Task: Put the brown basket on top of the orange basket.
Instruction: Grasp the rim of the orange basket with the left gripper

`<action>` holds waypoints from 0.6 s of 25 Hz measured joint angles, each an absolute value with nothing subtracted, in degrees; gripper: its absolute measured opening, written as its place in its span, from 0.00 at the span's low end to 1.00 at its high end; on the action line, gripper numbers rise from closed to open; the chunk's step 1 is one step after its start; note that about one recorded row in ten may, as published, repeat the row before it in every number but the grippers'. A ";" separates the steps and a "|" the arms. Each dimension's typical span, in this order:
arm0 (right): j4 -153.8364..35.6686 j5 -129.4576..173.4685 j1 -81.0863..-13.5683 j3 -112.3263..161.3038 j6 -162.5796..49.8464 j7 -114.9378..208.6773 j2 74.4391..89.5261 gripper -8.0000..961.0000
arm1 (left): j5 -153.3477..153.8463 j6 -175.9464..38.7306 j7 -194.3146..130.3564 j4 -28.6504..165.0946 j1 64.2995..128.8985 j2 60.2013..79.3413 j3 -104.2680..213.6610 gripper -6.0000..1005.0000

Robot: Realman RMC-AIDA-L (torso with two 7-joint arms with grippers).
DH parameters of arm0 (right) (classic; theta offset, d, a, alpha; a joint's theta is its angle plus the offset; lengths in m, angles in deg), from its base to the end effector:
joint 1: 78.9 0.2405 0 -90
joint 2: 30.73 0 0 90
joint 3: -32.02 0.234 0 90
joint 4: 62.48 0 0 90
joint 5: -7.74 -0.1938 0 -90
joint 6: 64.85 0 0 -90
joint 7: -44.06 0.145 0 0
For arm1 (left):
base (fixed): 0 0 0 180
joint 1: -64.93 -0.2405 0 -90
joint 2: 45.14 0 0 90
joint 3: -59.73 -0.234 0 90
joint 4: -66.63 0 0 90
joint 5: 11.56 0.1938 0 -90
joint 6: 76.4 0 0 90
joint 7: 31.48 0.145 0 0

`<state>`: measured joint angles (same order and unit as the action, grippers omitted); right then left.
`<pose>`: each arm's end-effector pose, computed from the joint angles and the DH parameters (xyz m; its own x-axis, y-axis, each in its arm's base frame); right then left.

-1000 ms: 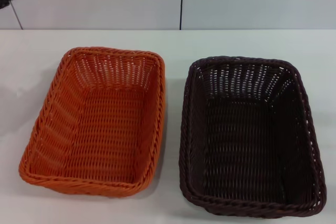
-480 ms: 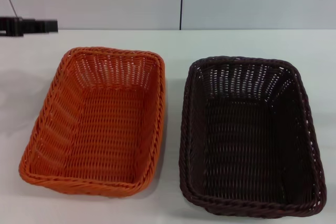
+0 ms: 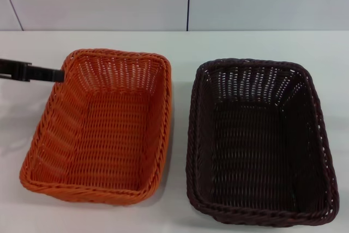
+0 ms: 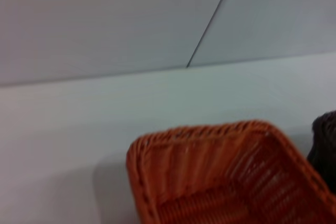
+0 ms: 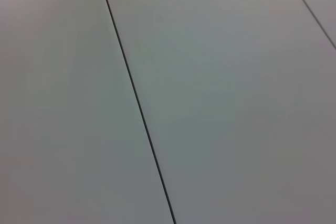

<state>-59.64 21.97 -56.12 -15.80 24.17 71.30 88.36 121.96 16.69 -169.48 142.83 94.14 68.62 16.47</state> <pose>0.3219 0.2818 0.0998 0.4588 0.4463 -0.7684 -0.8746 0.0742 -0.4791 -0.2248 0.3364 0.1280 0.5707 0.7411 0.3536 0.8140 -0.4538 -0.3626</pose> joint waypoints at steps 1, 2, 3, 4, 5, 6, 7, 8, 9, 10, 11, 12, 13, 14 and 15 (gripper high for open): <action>-59.65 21.97 -56.10 -15.80 24.09 71.30 88.36 0.55 | 122.37 16.67 -169.48 142.52 94.16 68.67 16.47 0.68; -59.65 21.97 -56.10 -15.80 24.05 71.30 88.36 0.55 | 123.01 16.65 -169.46 142.03 94.16 68.77 16.46 0.68; -59.66 21.97 -56.10 -15.80 24.02 71.30 88.36 0.55 | 123.37 16.62 -169.46 141.76 94.16 68.82 16.45 0.68; -59.67 21.97 -56.10 -15.80 24.00 71.30 88.37 0.55 | 123.71 16.60 -169.46 141.48 94.15 68.88 16.44 0.68; -59.67 21.97 -56.10 -15.80 23.94 71.30 88.37 0.55 | 124.08 16.59 -169.48 141.07 94.11 68.93 16.43 0.68; -59.67 21.97 -56.10 -15.80 23.88 71.30 88.37 0.55 | 124.08 16.59 -169.48 141.07 94.11 68.93 16.43 0.68; -59.67 21.97 -56.11 -15.80 23.82 71.30 88.36 0.55 | 124.08 16.59 -169.48 141.07 94.11 68.93 16.43 0.68; -59.68 21.97 -56.12 -15.79 23.79 71.30 88.36 0.55 | 124.36 16.58 -169.50 140.71 94.10 68.96 16.42 0.68; -59.70 21.97 -56.12 -15.80 23.77 71.30 88.36 0.55 | 124.36 16.58 -169.50 140.71 94.10 68.96 16.42 0.68; -59.73 22.01 -56.13 -15.79 23.74 71.30 88.37 0.55 | 125.41 16.56 -169.54 139.13 94.19 69.05 16.40 0.68; -59.76 22.09 -56.13 -15.79 23.71 71.30 88.39 0.55 | 126.30 16.50 -169.55 138.01 94.44 69.09 16.41 0.68; -59.80 22.17 -56.14 -15.79 23.68 71.30 88.42 0.55 | 126.30 16.50 -169.55 138.01 94.44 69.09 16.41 0.68; -59.82 22.22 -56.14 -15.80 23.67 71.30 88.42 0.55 | 127.01 16.36 -169.53 136.66 94.79 69.09 16.42 0.68; -59.84 22.27 -56.14 -15.80 23.66 71.30 88.42 0.55 | 127.05 16.31 -169.49 136.41 94.84 69.10 16.42 0.68; -59.84 22.30 -56.14 -15.80 23.66 71.30 88.43 0.55 | 127.09 16.25 -169.42 136.00 94.88 69.12 16.42 0.68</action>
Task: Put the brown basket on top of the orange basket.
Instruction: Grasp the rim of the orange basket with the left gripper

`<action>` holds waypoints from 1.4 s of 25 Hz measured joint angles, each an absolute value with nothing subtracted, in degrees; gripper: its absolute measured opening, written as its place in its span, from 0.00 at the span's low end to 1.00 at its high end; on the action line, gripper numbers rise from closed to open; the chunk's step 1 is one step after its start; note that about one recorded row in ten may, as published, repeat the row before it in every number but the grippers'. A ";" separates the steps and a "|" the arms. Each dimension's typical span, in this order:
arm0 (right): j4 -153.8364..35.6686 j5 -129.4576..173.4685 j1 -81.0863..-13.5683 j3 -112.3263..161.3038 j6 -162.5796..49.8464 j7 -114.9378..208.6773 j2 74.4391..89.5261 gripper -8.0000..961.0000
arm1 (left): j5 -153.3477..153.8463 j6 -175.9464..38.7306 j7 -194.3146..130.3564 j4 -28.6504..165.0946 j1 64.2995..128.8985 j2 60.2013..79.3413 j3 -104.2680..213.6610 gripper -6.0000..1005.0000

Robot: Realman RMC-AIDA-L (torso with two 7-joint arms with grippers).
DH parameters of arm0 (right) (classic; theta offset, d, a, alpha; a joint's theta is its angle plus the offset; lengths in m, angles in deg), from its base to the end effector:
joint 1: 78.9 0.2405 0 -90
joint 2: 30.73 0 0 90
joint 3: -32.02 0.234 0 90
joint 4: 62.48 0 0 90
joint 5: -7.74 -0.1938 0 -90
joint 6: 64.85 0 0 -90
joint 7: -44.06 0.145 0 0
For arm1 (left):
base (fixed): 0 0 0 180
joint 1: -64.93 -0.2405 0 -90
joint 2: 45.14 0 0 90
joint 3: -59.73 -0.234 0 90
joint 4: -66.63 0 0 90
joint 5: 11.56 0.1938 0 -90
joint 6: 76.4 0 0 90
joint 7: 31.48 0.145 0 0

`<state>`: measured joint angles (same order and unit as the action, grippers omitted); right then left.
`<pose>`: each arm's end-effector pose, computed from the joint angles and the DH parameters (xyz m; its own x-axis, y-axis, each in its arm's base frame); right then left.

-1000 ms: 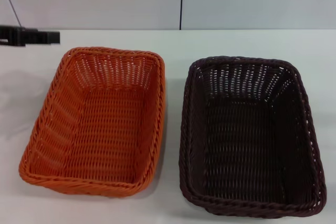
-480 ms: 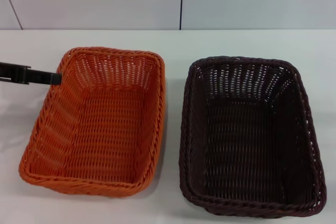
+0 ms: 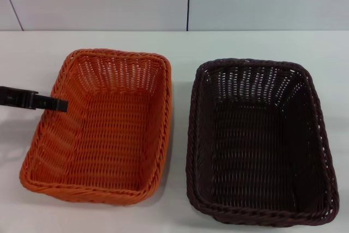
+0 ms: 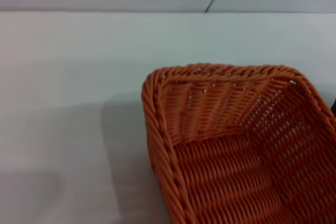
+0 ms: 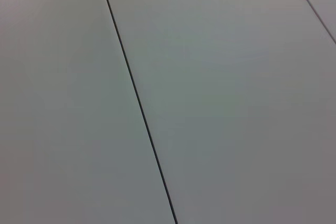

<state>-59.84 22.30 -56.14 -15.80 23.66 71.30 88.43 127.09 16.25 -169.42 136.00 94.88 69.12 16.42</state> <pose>0.3228 0.2819 0.0974 0.4595 0.4337 -0.7751 -0.8755 0.0744 -0.4774 -0.2478 0.3314 0.1064 0.4911 0.8241 0.2821 0.8551 -0.3943 -0.3367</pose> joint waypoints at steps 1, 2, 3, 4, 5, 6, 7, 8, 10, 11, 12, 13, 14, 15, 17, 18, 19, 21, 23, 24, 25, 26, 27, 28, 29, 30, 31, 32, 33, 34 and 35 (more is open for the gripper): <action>-59.84 22.31 -56.14 -15.85 23.65 71.30 88.44 0.55 | 127.09 16.25 -169.42 136.00 94.88 69.12 16.42 0.68; -59.84 22.33 -56.15 -15.91 23.65 71.30 88.44 0.55 | 127.24 16.11 -169.29 135.44 94.96 69.20 16.42 0.68; -59.85 22.34 -56.17 -15.99 23.65 71.30 88.45 0.55 | 128.04 15.54 -169.08 134.39 95.24 69.47 16.41 0.68; -59.85 22.36 -56.19 -16.05 23.65 71.30 88.45 0.55 | 128.82 14.96 -169.05 133.93 95.46 69.64 16.42 0.68; -59.84 22.38 -56.21 -16.11 23.65 71.30 88.45 0.55 | 129.11 14.76 -169.05 133.78 95.51 69.71 16.43 0.68; -59.84 22.39 -56.23 -16.17 23.65 71.30 88.45 0.55 | 129.71 14.50 -169.05 133.46 95.62 69.79 16.41 0.68; -59.85 22.40 -56.24 -16.21 23.65 71.30 88.45 0.55 | 130.21 14.38 -169.05 133.22 95.68 69.87 16.37 0.68; -59.84 22.41 -56.24 -16.25 23.65 71.30 88.45 0.55 | 130.61 14.31 -169.04 133.11 95.80 69.90 16.35 0.68; -59.85 22.42 -56.32 -16.31 23.66 71.30 88.45 0.55 | 131.18 14.10 -169.03 133.06 95.98 69.99 16.33 0.68; -59.85 22.42 -56.32 -16.31 23.66 71.30 88.45 0.55 | 131.29 14.06 -169.03 133.06 95.99 70.03 16.32 0.68; -59.85 22.42 -56.35 -16.31 23.67 71.30 88.45 0.55 | 131.46 14.05 -169.03 133.07 96.02 70.06 16.32 0.68; -59.85 22.42 -56.37 -16.32 23.67 71.30 88.45 0.55 | 131.45 14.17 -169.03 133.25 96.05 70.06 16.32 0.68; -59.85 22.42 -56.40 -16.32 23.67 71.30 88.45 0.55 | 131.36 14.39 -169.03 133.51 96.07 70.07 16.42 0.68; -59.85 22.42 -56.43 -16.33 23.65 71.30 88.43 0.55 | 131.04 14.68 -169.03 133.95 96.08 70.07 16.59 0.68; -59.84 22.42 -56.48 -16.32 23.62 71.30 88.40 0.55 | 130.15 15.12 -169.04 135.35 95.92 70.07 16.91 0.68; -59.85 22.42 -56.49 -16.32 23.60 71.30 88.39 0.55 | 129.67 15.24 -169.08 136.05 95.80 70.07 16.99 0.68; -59.84 22.42 -56.49 -16.31 23.58 71.30 88.39 0.55 | 129.63 15.27 -169.11 136.21 95.78 70.07 17.00 0.68; -59.84 22.42 -56.50 -16.27 23.54 71.30 88.38 0.55 | 129.30 15.40 -169.27 136.69 95.74 70.04 17.06 0.68; -59.84 22.42 -56.54 -16.15 23.54 71.30 88.37 0.55 | 129.28 15.41 -169.36 136.80 95.73 70.01 17.13 0.68; -59.84 22.42 -56.56 -16.05 23.54 71.30 88.36 0.55 | 129.26 15.40 -169.37 136.81 95.73 70.00 17.27 0.68; -59.85 22.42 -56.57 -15.98 23.54 71.30 88.36 0.55 | 129.25 15.38 -169.36 136.74 95.72 69.99 17.42 0.68; -59.85 22.42 -56.60 -15.93 23.54 71.30 88.36 0.55 | 129.25 15.38 -169.30 136.53 95.69 70.00 17.59 0.68; -59.84 22.42 -56.62 -15.89 23.54 71.30 88.36 0.55 | 129.24 15.38 -169.25 136.39 95.65 70.01 17.63 0.68; -59.84 22.42 -56.65 -15.87 23.54 71.30 88.36 0.55 | 129.24 15.38 -169.20 136.19 95.56 70.04 17.66 0.68; -59.84 22.42 -56.67 -15.85 23.52 71.30 88.36 0.55 | 129.24 15.39 -169.15 136.09 95.48 70.12 17.66 0.68; -59.84 22.41 -56.67 -15.82 23.45 71.30 88.36 0.55 | 129.22 15.40 -169.13 136.05 95.39 70.21 17.67 0.68; -59.84 22.39 -56.67 -15.81 23.40 71.30 88.36 0.55 | 129.22 15.42 -169.13 136.00 95.31 70.30 17.67 0.68; -59.84 22.31 -56.67 -15.80 23.31 71.30 88.36 0.55 | 129.21 15.43 -169.11 135.61 95.16 70.51 17.69 0.68; -59.84 22.31 -56.67 -15.80 23.31 71.30 88.36 0.55 | 129.21 15.43 -169.11 135.61 95.16 70.51 17.69 0.68; -59.84 22.28 -56.67 -15.79 23.24 71.30 88.36 0.55 | 129.20 15.45 -169.10 134.72 95.08 70.61 17.57 0.68; -59.84 22.28 -56.67 -15.79 23.17 71.30 88.36 0.55 | 129.20 15.43 -169.07 134.27 95.08 70.65 17.48 0.68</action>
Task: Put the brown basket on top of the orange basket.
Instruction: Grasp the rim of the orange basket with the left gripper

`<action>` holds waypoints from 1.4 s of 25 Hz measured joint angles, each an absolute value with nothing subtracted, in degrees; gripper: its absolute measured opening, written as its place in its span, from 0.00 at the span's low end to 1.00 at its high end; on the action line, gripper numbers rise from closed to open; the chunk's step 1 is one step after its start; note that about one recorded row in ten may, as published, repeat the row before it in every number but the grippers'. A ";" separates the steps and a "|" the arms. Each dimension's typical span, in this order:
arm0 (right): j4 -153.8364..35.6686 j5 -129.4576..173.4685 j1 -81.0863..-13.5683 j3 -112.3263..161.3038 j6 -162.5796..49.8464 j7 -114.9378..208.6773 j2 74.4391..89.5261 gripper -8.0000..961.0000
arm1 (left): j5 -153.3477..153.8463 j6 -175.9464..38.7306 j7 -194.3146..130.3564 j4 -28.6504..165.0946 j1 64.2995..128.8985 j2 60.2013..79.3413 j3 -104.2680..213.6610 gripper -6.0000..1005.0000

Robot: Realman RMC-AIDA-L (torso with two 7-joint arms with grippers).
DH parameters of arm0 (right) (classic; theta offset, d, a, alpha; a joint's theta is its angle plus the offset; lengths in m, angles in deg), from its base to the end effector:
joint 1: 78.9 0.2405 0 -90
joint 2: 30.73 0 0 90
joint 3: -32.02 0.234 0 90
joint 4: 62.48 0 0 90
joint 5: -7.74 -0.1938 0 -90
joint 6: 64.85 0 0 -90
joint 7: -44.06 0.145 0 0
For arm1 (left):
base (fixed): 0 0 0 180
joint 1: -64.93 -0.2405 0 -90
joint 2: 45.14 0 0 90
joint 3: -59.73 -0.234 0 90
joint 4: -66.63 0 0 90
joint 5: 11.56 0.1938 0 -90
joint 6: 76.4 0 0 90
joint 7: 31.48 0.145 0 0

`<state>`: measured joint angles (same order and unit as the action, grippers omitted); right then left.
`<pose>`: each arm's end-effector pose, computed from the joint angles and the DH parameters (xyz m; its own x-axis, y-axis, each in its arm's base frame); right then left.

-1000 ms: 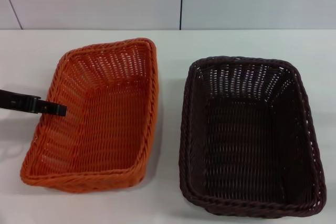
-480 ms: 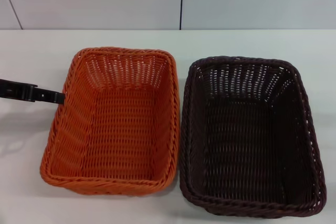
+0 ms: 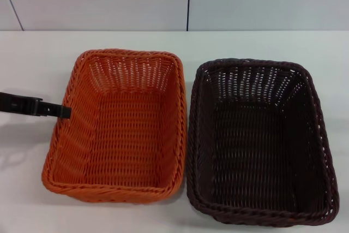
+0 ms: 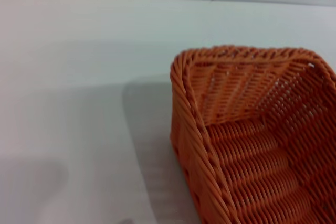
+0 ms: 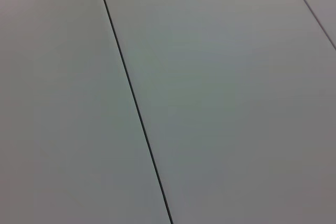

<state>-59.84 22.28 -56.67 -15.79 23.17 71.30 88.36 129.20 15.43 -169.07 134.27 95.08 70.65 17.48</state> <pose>0.3266 0.2794 0.0974 0.4653 0.4231 -0.7774 -0.8749 0.0866 -0.4765 -0.2539 0.3288 0.0949 0.4607 0.8438 0.2753 0.8707 -0.3695 -0.3246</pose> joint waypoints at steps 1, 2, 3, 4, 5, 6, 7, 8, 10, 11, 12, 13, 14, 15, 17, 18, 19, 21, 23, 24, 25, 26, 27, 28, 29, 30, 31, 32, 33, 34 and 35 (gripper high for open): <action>-59.84 22.28 -56.67 -15.79 23.17 71.30 88.36 0.55 | 129.20 15.43 -169.07 134.27 95.08 70.65 17.48 0.68; -59.84 22.28 -56.65 -15.79 23.08 71.30 88.36 0.55 | 129.19 15.37 -168.99 133.58 95.07 70.83 17.32 0.68; -59.84 22.28 -56.65 -15.79 23.08 71.30 88.36 0.55 | 129.19 15.37 -168.99 133.58 95.07 70.83 17.32 0.68; -59.84 22.28 -56.63 -15.79 23.03 71.30 88.36 0.55 | 129.19 15.21 -168.83 133.28 95.07 71.03 17.28 0.68; -59.84 22.28 -56.63 -15.79 23.03 71.30 88.36 0.55 | 129.19 15.07 -168.70 133.16 95.07 71.18 17.28 0.68; -59.84 22.28 -56.62 -15.79 23.02 71.30 88.36 0.55 | 129.20 14.87 -168.52 132.97 95.07 71.40 17.34 0.68; -59.84 22.28 -56.61 -15.79 23.00 71.30 88.36 0.55 | 129.22 14.61 -168.36 132.68 95.07 71.62 17.39 0.68; -59.84 22.28 -56.61 -15.79 23.00 71.30 88.36 0.55 | 129.22 14.47 -168.35 132.41 95.07 71.64 17.38 0.68; -59.84 22.29 -56.60 -15.79 22.96 71.30 88.36 0.55 | 129.20 14.04 -168.34 131.60 95.09 71.69 17.30 0.68; -59.84 22.30 -56.60 -15.79 22.94 71.30 88.36 0.55 | 129.20 13.95 -168.32 131.34 95.12 71.70 17.28 0.68; -59.84 22.32 -56.65 -15.79 22.92 71.30 88.36 0.55 | 129.22 13.68 -168.26 130.65 95.25 71.78 17.21 0.68; -59.84 22.32 -56.65 -15.79 22.92 71.30 88.36 0.55 | 129.22 13.68 -168.26 130.65 95.25 71.78 17.21 0.68; -59.84 22.32 -56.72 -15.79 22.92 71.30 88.36 0.55 | 129.32 13.53 -168.19 130.26 95.34 71.88 17.15 0.68; -59.84 22.32 -56.72 -15.79 22.92 71.30 88.36 0.55 | 129.33 13.48 -168.18 130.21 95.36 71.91 17.13 0.68; -59.84 22.21 -56.79 -15.79 22.92 71.30 88.36 0.55 | 129.40 13.34 -168.16 130.13 95.40 72.05 17.04 0.68; -59.84 22.10 -56.88 -15.80 22.92 71.30 88.36 0.55 | 129.51 13.30 -168.15 130.11 95.40 72.11 16.63 0.68; -59.84 22.10 -56.88 -15.80 22.92 71.30 88.36 0.55 | 129.51 13.30 -168.15 130.11 95.40 72.11 16.63 0.68; -59.84 22.08 -56.93 -15.79 22.92 71.30 88.36 0.55 | 129.65 13.30 -168.15 130.10 95.38 72.15 16.02 0.67; -59.84 22.06 -57.02 -15.79 22.92 71.30 88.36 0.55 | 129.71 13.31 -168.15 130.09 95.31 72.25 15.72 0.67; -59.84 22.05 -57.11 -15.79 22.92 71.30 88.33 0.55 | 129.73 13.29 -168.15 130.09 95.23 72.32 15.54 0.62; -59.84 22.05 -57.21 -15.79 22.92 71.30 88.31 0.55 | 129.73 13.31 -168.15 130.09 95.20 72.34 15.39 0.56; -59.82 22.04 -57.32 -15.76 22.92 71.30 88.29 0.55 | 129.74 13.26 -168.15 130.09 95.17 72.35 15.21 0.50; -59.79 22.02 -57.50 -15.67 22.92 71.30 88.28 0.55 | 129.75 13.25 -168.15 130.09 95.12 72.37 14.87 0.47; -59.79 22.02 -57.50 -15.67 22.92 71.30 88.28 0.55 | 129.75 13.24 -168.14 130.20 95.04 72.40 14.33 0.44; -59.78 22.01 -57.57 -15.62 22.92 71.30 88.26 0.55 | 129.75 13.15 -168.11 130.48 94.96 72.47 13.68 0.40; -59.78 22.00 -57.60 -15.50 22.92 71.30 88.23 0.55 | 129.75 13.06 -168.10 130.60 94.94 72.51 13.51 0.37; -59.79 22.00 -57.64 -15.39 22.92 71.30 88.21 0.55 | 129.73 12.90 -168.09 130.76 94.91 72.55 13.45 0.34; -59.80 21.99 -57.82 -15.10 22.89 71.30 88.20 0.55 | 129.71 12.70 -168.08 130.96 94.90 72.58 13.42 0.30; -59.80 21.99 -57.82 -15.10 22.89 71.30 88.20 0.55 | 129.65 12.47 -168.03 131.22 94.89 72.61 13.43 0.29; -59.76 21.98 -57.94 -15.01 22.88 71.30 88.20 0.55 | 129.59 12.40 -167.72 131.48 94.89 72.61 13.44 0.29; -59.66 21.97 -58.07 -14.97 22.87 71.30 88.19 0.55 | 129.54 12.39 -167.42 131.69 94.89 72.60 13.43 0.28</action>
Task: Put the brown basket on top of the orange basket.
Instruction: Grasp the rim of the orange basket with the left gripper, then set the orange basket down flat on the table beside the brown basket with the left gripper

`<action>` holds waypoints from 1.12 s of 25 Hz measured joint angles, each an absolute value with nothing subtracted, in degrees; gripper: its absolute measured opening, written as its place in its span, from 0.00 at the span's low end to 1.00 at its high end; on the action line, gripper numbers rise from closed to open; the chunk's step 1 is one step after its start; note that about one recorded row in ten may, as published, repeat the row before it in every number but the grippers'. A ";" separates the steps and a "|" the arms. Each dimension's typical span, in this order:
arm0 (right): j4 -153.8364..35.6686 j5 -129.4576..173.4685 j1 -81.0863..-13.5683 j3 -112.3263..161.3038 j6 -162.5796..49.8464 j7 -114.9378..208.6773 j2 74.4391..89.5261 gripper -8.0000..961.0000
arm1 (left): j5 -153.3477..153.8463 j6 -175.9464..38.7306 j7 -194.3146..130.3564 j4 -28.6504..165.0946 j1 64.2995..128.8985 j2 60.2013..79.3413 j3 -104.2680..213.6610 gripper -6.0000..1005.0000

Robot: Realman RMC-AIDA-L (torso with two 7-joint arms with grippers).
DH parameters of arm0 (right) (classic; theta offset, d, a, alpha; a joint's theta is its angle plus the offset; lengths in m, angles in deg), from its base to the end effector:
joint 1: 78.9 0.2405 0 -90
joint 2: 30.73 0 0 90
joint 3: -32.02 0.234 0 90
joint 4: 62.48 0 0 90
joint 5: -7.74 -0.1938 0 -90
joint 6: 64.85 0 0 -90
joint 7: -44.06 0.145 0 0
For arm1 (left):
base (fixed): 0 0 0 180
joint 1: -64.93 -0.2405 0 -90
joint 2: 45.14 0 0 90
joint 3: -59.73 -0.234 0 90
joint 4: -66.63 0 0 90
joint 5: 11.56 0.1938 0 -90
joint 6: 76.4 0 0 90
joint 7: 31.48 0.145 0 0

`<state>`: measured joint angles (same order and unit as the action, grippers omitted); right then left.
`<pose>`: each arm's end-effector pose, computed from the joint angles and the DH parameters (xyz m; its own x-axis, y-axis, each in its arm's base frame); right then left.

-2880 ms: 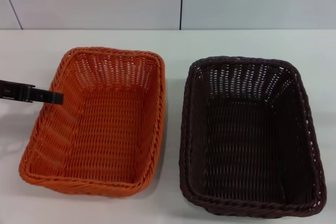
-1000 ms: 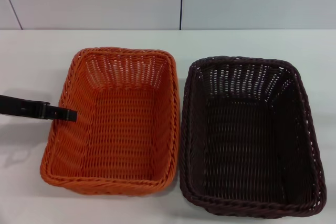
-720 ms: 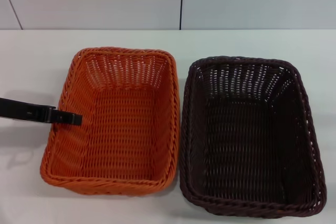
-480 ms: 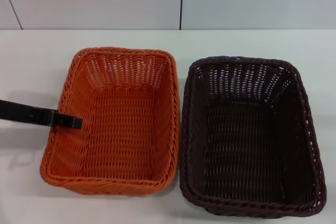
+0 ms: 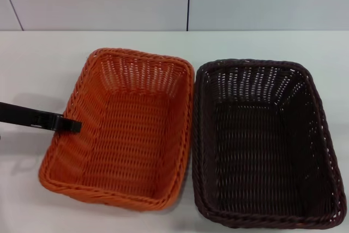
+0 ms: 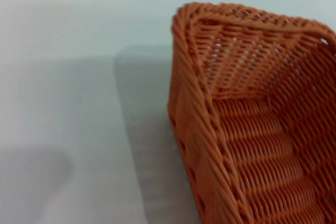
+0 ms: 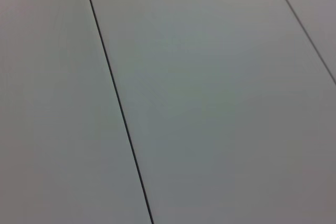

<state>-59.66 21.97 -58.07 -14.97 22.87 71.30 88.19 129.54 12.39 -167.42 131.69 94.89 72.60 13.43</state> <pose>0.3357 0.2711 0.1011 0.4776 0.4186 -0.7724 -0.8728 0.1256 -0.4716 -0.2528 0.3276 0.0671 0.4873 0.8445 0.2221 0.8558 -0.4113 -0.3137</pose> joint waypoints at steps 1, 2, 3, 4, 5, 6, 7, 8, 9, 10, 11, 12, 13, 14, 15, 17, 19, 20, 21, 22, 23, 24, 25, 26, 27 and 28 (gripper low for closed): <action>-59.56 21.97 -58.18 -14.93 22.87 71.30 88.19 0.55 | 129.50 12.46 -166.97 131.95 94.91 72.58 13.42 0.27; -59.44 21.97 -58.33 -14.75 22.86 71.30 88.18 0.55 | 129.50 12.46 -166.97 131.95 94.91 72.58 13.42 0.26; -59.44 21.97 -58.33 -14.75 22.86 71.30 88.18 0.55 | 129.55 12.86 -166.58 132.14 95.16 72.54 13.37 0.25; -59.46 21.97 -58.35 -14.58 22.86 71.30 88.18 0.55 | 129.56 12.89 -166.55 132.14 95.28 72.54 13.44 0.24; -59.49 21.97 -58.37 -14.43 22.85 71.30 88.18 0.55 | 129.57 12.89 -166.54 132.14 95.35 72.53 13.51 0.23; -59.51 21.97 -58.37 -14.32 22.81 71.30 88.18 0.55 | 129.52 12.82 -166.46 132.15 95.41 72.53 13.61 0.22; -59.48 22.03 -58.37 -14.24 22.55 71.46 88.18 0.55 | 129.35 12.61 -166.23 132.17 95.47 72.51 13.85 0.21; -59.48 22.03 -58.37 -14.24 22.55 71.46 88.18 0.55 | 129.35 12.61 -166.23 132.17 95.47 72.51 13.85 0.21; -59.27 22.21 -58.36 -14.38 21.93 72.29 88.08 0.55 | 129.32 12.49 -166.16 132.20 95.53 72.47 14.01 0.21; -59.27 22.21 -58.36 -14.38 21.93 72.29 88.08 0.55 | 129.23 12.45 -166.10 132.30 95.62 72.36 14.39 0.21; -59.04 22.33 -58.34 -14.62 21.17 73.17 87.98 0.55 | 129.12 12.43 -166.07 132.39 95.68 72.29 14.73 0.21; -57.92 22.95 -58.33 -15.05 19.09 74.92 87.79 0.55 | 128.59 12.56 -166.04 132.78 95.92 72.01 15.78 0.21; -57.92 22.95 -58.33 -15.05 19.09 74.92 87.79 0.55 | 128.59 12.56 -166.04 132.78 95.92 72.01 15.78 0.20; -57.24 23.84 -58.41 -15.11 18.09 75.72 87.68 0.55 | 128.21 12.73 -166.03 133.02 96.08 71.78 16.24 0.20; -56.22 25.25 -58.50 -15.20 16.96 76.49 87.52 0.55 | 127.74 13.04 -165.95 133.27 96.24 71.42 16.33 0.20; -53.79 30.75 -58.79 -15.22 14.20 79.54 86.75 0.55 | 127.15 13.46 -164.85 133.98 96.80 70.67 16.55 0.20; -53.13 32.85 -58.71 -15.21 12.95 81.53 86.37 0.55 | 127.08 13.61 -164.25 134.53 97.25 70.39 17.12 0.19; -53.02 33.47 -58.57 -15.21 12.41 82.20 86.21 0.55 | 126.87 13.67 -163.97 135.35 97.68 69.98 17.75 0.19; -53.02 33.47 -58.57 -15.21 12.41 82.20 86.21 0.55 | 126.87 13.67 -163.97 135.35 97.68 69.98 17.75 0.19; -52.98 34.02 -58.39 -15.20 11.98 82.76 86.07 0.55 | 126.59 13.67 -163.93 135.90 97.91 69.67 18.05 0.19; -52.98 34.02 -58.39 -15.20 11.98 82.76 86.07 0.55 | 126.28 13.70 -163.87 136.59 98.11 69.34 18.23 0.19; -52.97 34.22 -58.35 -15.16 11.88 82.76 86.12 0.55 | 125.89 13.69 -163.59 137.28 98.33 68.98 18.37 0.19; -52.97 34.22 -58.35 -15.16 11.88 82.76 86.12 0.55 | 125.43 13.68 -163.09 137.85 98.57 68.63 18.46 0.19; -52.97 34.25 -58.35 -15.10 11.81 82.76 86.17 0.55 | 125.16 13.69 -162.50 138.08 98.84 68.30 18.47 0.18; -52.95 34.27 -58.34 -15.03 11.60 82.76 86.20 0.55 | 124.78 13.75 -161.61 138.33 99.31 67.74 18.49 0.18; -52.95 34.27 -58.34 -15.03 11.60 82.76 86.20 0.55 | 124.78 13.75 -161.61 138.33 99.31 67.74 18.49 0.18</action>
<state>-52.95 34.27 -58.34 -15.03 11.60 82.76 86.20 124.78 13.75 -161.61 138.33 99.31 67.74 18.49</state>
